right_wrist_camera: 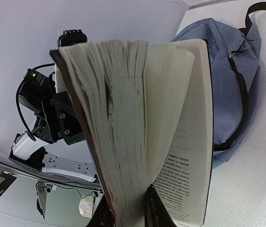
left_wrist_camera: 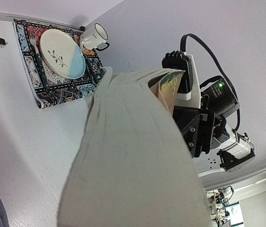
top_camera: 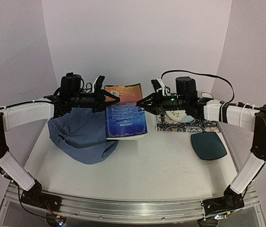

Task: Pack the student bag
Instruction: Pass from the right arm to the left, then pass from the left arm to the right

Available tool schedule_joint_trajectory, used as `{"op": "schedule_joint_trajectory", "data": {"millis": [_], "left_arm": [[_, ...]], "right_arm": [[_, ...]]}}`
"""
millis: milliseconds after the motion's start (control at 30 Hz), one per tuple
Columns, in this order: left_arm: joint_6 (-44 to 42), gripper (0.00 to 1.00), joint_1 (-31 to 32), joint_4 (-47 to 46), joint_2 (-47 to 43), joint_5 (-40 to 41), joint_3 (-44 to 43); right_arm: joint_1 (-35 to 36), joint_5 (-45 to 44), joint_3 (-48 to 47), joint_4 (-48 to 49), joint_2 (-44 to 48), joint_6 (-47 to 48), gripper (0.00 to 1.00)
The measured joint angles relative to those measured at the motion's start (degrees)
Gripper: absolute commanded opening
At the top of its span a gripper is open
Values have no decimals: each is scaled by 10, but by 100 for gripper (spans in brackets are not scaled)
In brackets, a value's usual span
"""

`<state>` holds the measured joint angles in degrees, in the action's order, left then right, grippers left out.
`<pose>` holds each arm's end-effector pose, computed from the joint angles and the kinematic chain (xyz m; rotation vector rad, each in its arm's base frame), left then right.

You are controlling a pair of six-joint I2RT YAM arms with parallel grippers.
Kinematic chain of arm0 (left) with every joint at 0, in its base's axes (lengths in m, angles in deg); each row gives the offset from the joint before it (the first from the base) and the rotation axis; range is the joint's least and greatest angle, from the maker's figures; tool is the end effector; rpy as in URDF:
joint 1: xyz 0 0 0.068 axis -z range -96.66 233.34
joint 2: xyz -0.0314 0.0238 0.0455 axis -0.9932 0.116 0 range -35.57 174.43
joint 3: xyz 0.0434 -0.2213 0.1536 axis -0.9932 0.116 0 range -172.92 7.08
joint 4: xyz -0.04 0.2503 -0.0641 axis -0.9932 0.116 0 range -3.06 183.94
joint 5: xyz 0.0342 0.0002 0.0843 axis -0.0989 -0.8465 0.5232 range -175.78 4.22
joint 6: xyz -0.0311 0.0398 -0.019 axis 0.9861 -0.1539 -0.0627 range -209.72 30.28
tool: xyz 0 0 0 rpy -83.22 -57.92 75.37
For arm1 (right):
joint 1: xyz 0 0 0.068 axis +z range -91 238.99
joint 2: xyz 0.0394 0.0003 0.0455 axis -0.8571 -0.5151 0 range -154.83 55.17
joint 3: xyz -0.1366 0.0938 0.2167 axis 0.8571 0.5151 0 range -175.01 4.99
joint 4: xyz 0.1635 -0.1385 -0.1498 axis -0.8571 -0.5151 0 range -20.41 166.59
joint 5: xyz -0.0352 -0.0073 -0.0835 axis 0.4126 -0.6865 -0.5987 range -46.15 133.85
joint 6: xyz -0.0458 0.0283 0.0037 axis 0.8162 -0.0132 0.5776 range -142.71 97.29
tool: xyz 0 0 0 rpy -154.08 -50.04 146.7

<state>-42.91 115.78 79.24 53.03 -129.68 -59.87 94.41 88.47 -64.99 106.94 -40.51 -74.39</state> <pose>0.2907 -0.2140 0.3189 0.3728 2.0496 -1.6076 0.3049 0.2475 0.3319 -0.4939 1.7392 1.7254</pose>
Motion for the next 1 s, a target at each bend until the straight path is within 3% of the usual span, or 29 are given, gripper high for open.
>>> {"op": "schedule_joint_trajectory", "data": {"millis": [33,133,167,300,400,500,567,1000], "left_arm": [[1,0,0,0,-1,2,1],[14,0,0,1,-13,22,9],[16,0,1,1,-15,26,11],[34,0,4,-8,-37,57,26],[43,0,9,-13,-58,95,39],[49,0,9,-14,-72,150,49],[54,0,9,-21,-74,182,50],[86,0,7,-75,-87,347,59]], "right_arm": [[0,0,-1,1,-1,-1,15],[2,-6,-3,15,-9,-5,22],[2,-7,-3,16,-9,-5,38],[3,-47,-3,27,-9,-19,58],[3,-74,6,48,-6,-35,81],[3,-109,38,68,11,-53,95],[4,-125,57,79,19,-69,98],[35,-191,123,200,43,-174,98]]}}
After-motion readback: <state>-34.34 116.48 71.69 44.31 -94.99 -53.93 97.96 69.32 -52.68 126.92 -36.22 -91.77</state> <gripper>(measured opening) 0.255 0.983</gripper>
